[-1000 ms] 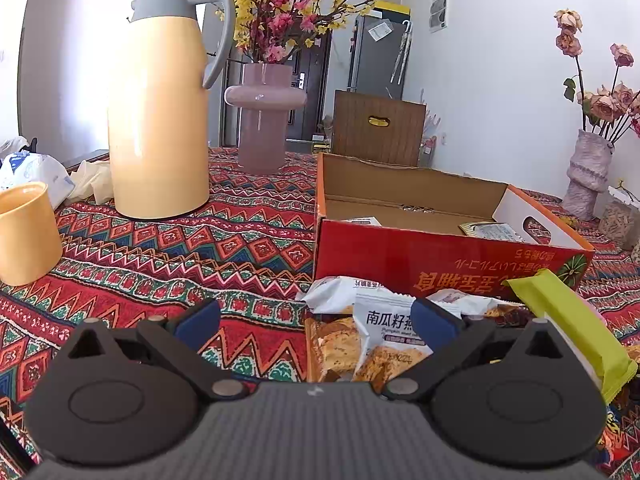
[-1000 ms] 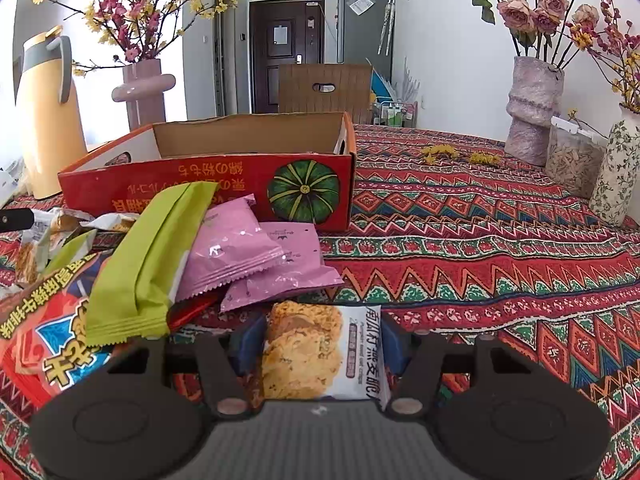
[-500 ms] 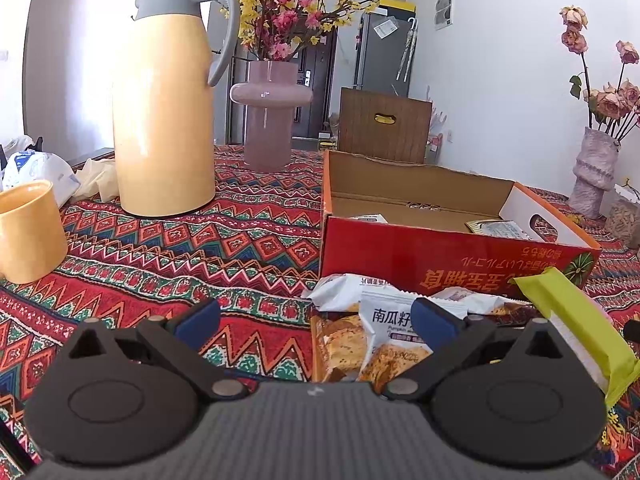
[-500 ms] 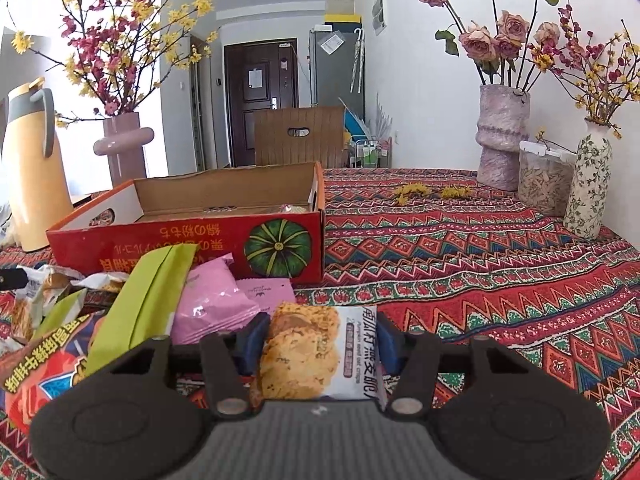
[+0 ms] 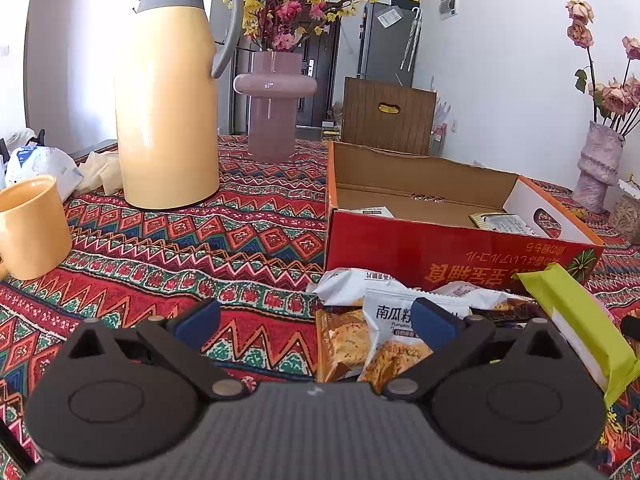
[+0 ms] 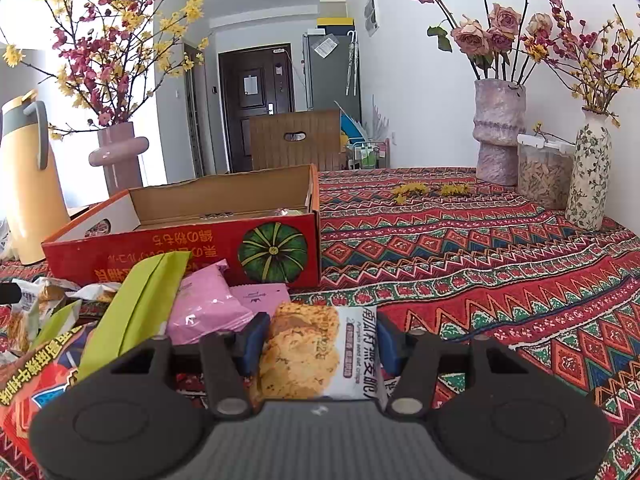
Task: Organize snacks
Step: 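Grasp a flat white packet with the left tool while the right tool holds its packet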
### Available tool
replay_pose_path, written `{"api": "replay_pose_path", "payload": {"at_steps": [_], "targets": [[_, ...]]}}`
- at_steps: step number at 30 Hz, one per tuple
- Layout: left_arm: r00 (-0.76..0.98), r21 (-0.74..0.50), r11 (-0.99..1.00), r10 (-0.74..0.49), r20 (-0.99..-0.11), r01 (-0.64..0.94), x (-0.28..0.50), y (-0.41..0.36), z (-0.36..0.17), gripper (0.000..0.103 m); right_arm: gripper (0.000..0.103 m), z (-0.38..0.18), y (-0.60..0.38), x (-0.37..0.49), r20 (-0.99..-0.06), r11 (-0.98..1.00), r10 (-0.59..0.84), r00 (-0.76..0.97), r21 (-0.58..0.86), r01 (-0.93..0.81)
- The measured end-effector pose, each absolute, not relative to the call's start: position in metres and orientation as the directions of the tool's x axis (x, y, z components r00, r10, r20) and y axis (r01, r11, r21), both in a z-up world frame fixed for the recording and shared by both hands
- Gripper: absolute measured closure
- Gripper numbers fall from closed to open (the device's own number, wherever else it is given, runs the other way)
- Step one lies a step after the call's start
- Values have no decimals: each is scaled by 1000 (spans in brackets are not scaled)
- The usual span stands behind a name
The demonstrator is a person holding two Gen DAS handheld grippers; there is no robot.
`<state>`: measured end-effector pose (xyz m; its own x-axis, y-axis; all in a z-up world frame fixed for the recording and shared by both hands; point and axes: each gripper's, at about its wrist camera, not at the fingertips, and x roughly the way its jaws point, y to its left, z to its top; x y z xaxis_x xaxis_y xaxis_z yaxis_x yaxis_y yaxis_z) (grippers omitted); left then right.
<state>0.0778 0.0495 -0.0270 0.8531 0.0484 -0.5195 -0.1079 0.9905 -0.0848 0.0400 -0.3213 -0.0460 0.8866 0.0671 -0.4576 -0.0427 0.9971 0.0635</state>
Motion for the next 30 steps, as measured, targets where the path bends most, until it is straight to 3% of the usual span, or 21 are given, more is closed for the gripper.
{"api": "replay_pose_path", "payload": {"at_steps": [30], "targets": [[733,-42,999,-14,-680,-20,46,34,-54,2,48,-47,-324,38,-450,995,81,889,86,-47]]}}
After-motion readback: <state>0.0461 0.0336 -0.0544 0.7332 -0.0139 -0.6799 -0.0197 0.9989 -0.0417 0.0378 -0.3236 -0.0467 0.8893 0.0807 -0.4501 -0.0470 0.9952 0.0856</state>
